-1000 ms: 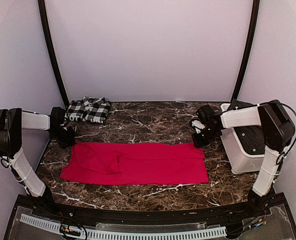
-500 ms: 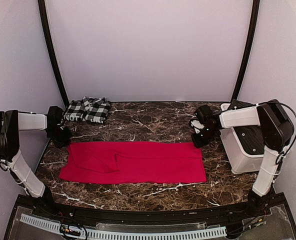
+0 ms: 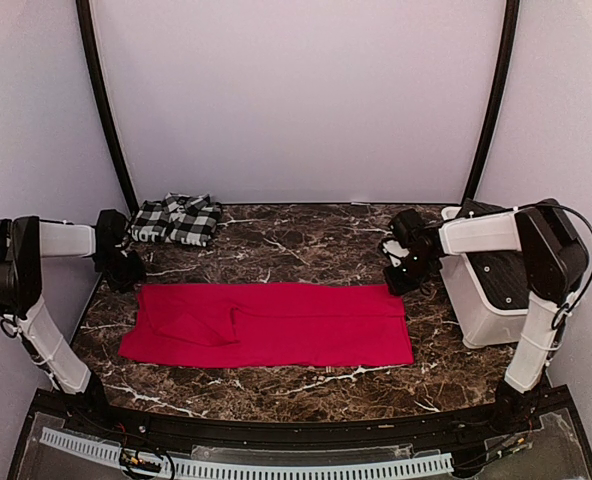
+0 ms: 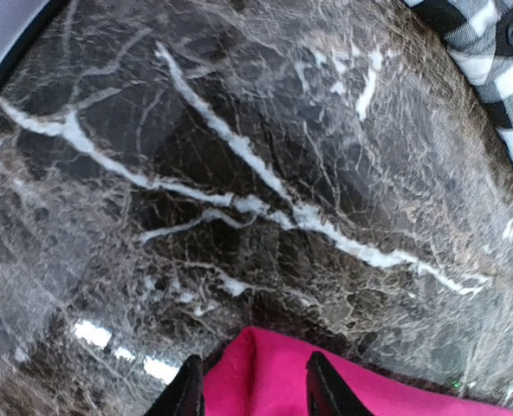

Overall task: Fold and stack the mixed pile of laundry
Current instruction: Adjust the rectangle-folded T-shirt at the center of the board.

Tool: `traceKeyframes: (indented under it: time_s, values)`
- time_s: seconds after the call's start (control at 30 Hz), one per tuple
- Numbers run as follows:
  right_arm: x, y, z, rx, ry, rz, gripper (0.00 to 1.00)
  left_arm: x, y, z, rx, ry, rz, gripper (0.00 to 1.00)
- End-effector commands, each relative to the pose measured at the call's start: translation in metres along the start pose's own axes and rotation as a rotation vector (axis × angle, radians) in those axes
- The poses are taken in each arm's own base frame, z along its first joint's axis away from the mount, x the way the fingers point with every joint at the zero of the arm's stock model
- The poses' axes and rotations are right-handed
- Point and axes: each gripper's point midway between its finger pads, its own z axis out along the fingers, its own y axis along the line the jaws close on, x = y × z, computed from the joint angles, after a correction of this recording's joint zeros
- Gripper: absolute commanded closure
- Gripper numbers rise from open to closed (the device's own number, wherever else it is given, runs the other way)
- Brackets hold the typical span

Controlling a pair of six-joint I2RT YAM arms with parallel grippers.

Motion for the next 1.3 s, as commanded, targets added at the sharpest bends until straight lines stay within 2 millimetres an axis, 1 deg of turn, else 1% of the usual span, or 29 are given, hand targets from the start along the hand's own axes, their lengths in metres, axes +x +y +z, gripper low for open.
traceKeyframes:
  time_s: [0.0,0.03,0.07,0.1,0.13,0.17,0.2,0.23,0.27,0.3,0.37,0.43,0.5,0.67,0.73,0.77,0.8,0.9,0.93,0.97,1.0,1.03,1.07,1.1,1.13,1.17,1.2,1.23,1.27]
  values:
    - [-0.025,0.006,-0.041,-0.023,-0.091,-0.02,0.74,-0.01,-0.027,-0.05,0.088,-0.118,0.109,0.51]
    - [-0.033,0.012,-0.05,-0.045,-0.124,-0.038,0.72,-0.005,-0.041,-0.062,0.117,-0.131,0.147,0.49]
    - [-0.039,0.018,-0.056,-0.066,-0.143,-0.052,0.69,0.002,-0.045,-0.067,0.117,-0.119,0.168,0.46]
    - [-0.043,0.027,-0.06,-0.098,-0.155,-0.072,0.68,0.015,-0.059,-0.071,0.136,-0.105,0.216,0.44]
    - [-0.047,0.036,-0.063,-0.128,-0.162,-0.097,0.66,0.025,-0.061,-0.072,0.126,-0.08,0.234,0.42]
    - [-0.049,0.045,-0.064,-0.151,-0.163,-0.119,0.65,0.039,-0.072,-0.075,0.135,-0.061,0.266,0.41]
    - [-0.051,0.055,-0.063,-0.177,-0.158,-0.142,0.65,0.05,-0.074,-0.073,0.133,-0.035,0.267,0.41]
    - [-0.051,0.066,-0.062,-0.205,-0.15,-0.161,0.65,0.069,-0.082,-0.073,0.142,-0.008,0.302,0.42]
    - [-0.05,0.078,-0.058,-0.23,-0.134,-0.181,0.65,0.078,-0.085,-0.073,0.144,0.005,0.292,0.42]
    - [-0.047,0.089,-0.055,-0.246,-0.115,-0.202,0.66,0.095,-0.089,-0.073,0.14,0.025,0.322,0.43]
    - [-0.039,0.109,-0.046,-0.255,-0.084,-0.245,0.68,0.115,-0.092,-0.07,0.145,0.052,0.324,0.43]
    - [-0.03,0.122,-0.035,-0.264,-0.055,-0.272,0.69,0.128,-0.092,-0.062,0.156,0.078,0.318,0.44]
    - [-0.02,0.13,-0.024,-0.291,-0.019,-0.271,0.7,0.138,-0.094,-0.052,0.169,0.117,0.317,0.46]
    - [0.01,0.124,-0.001,-0.269,0.082,-0.246,0.72,0.15,-0.088,-0.017,0.108,0.175,0.341,0.47]
    - [0.027,0.122,0.003,-0.27,0.134,-0.237,0.72,0.152,-0.094,-0.006,0.104,0.189,0.353,0.48]
    - [0.033,0.121,0.002,-0.264,0.152,-0.234,0.72,0.155,-0.092,0.001,0.087,0.206,0.358,0.49]
    - [0.04,0.121,0.0,-0.261,0.166,-0.228,0.72,0.154,-0.095,0.003,0.087,0.207,0.361,0.5]
    - [0.067,0.13,-0.007,-0.295,0.207,-0.212,0.71,0.156,-0.101,0.015,0.089,0.232,0.389,0.51]
    - [0.076,0.133,-0.009,-0.301,0.224,-0.203,0.71,0.152,-0.11,0.014,0.103,0.227,0.395,0.51]
    - [0.086,0.137,-0.011,-0.305,0.242,-0.197,0.71,0.153,-0.112,0.018,0.1,0.235,0.409,0.51]
    - [0.096,0.141,-0.013,-0.312,0.261,-0.193,0.71,0.148,-0.122,0.016,0.119,0.23,0.414,0.52]
    - [0.107,0.147,-0.015,-0.318,0.282,-0.184,0.71,0.15,-0.125,0.022,0.118,0.24,0.432,0.52]
    - [0.12,0.151,-0.017,-0.323,0.306,-0.184,0.71,0.146,-0.14,0.019,0.147,0.235,0.444,0.52]
    - [0.13,0.157,-0.019,-0.329,0.32,-0.185,0.71,0.15,-0.142,0.026,0.14,0.253,0.466,0.52]
    - [0.14,0.161,-0.022,-0.333,0.335,-0.183,0.71,0.15,-0.159,0.024,0.167,0.253,0.488,0.53]
    - [0.149,0.165,-0.024,-0.336,0.349,-0.179,0.71,0.153,-0.175,0.027,0.188,0.254,0.529,0.53]
    - [0.157,0.17,-0.027,-0.35,0.36,-0.175,0.71,0.158,-0.181,0.028,0.191,0.272,0.552,0.53]
    - [0.166,0.175,-0.031,-0.362,0.37,-0.173,0.71,0.164,-0.197,0.034,0.204,0.277,0.596,0.53]
    - [0.173,0.18,-0.034,-0.37,0.381,-0.173,0.71,0.174,-0.197,0.044,0.187,0.311,0.627,0.53]
